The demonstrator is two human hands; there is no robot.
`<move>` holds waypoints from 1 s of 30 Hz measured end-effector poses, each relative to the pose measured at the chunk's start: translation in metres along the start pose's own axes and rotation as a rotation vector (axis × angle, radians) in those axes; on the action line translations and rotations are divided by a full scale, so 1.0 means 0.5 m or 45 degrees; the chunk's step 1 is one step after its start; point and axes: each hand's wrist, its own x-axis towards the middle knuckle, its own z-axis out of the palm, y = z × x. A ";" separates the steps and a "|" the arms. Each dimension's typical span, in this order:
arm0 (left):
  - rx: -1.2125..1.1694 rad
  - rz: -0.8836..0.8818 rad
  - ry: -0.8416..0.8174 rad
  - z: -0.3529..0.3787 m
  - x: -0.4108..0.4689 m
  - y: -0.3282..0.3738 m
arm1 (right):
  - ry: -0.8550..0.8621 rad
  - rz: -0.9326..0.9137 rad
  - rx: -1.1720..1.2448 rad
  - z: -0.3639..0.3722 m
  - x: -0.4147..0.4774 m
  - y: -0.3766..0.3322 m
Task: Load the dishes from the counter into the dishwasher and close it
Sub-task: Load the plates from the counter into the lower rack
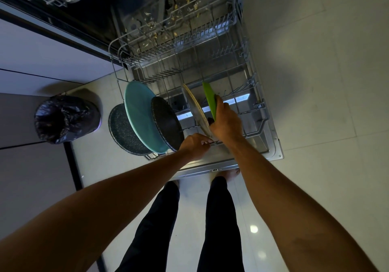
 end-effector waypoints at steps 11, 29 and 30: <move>-0.007 -0.014 -0.033 -0.004 0.000 0.000 | -0.185 0.146 0.046 0.013 0.010 0.023; -0.089 0.140 0.074 -0.073 -0.084 0.009 | -0.029 0.377 0.443 -0.055 -0.119 0.025; -0.130 0.172 0.103 -0.083 -0.094 0.008 | -0.014 0.380 0.458 -0.056 -0.132 0.017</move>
